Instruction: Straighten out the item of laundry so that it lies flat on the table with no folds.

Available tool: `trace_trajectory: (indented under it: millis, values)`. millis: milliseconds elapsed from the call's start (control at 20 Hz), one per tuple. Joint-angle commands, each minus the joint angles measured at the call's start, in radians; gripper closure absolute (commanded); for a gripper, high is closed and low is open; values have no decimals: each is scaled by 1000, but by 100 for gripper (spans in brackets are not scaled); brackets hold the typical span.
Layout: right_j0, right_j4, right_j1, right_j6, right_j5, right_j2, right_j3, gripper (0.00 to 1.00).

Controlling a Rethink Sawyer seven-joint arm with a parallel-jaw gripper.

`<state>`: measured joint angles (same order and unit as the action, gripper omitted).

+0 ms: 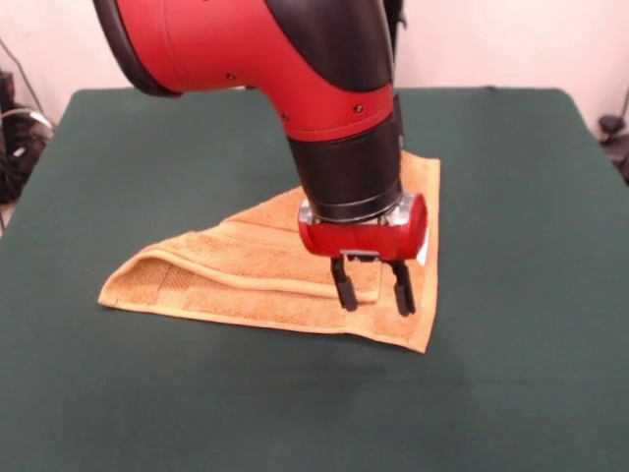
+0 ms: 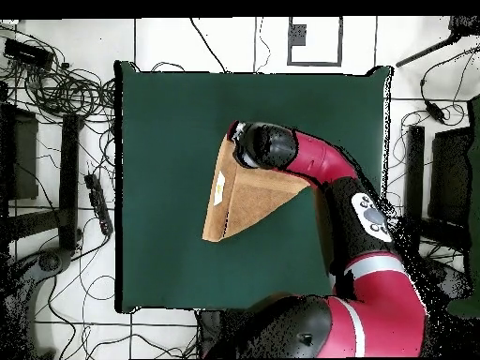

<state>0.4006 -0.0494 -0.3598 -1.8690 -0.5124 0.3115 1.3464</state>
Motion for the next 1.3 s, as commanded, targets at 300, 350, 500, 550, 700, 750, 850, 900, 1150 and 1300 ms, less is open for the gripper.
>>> trace_trajectory:
  millis: [300, 350, 500, 550, 700, 750, 850, 900, 1150, 1300]
  values:
    - [-31, -13, -52, -29, -42, 103, 288, 0]
    - [-26, -13, -56, -31, -33, 104, 303, 0]
    - [-33, -33, -51, -23, -25, 81, 308, 0]
    - [-35, -38, -49, -23, -15, 75, 307, 0]
    - [-28, -54, -35, -7, 4, 68, 308, 0]
    - [-30, -64, -33, 2, 4, 61, 307, 0]
    - [-23, -59, -27, 13, -22, 65, 306, 0]
    - [-10, -59, -23, 28, -32, 76, 308, 0]
    - [22, -114, -17, 83, -26, 89, 307, 0]
    - [38, -160, -27, 103, 6, 94, 302, 0]
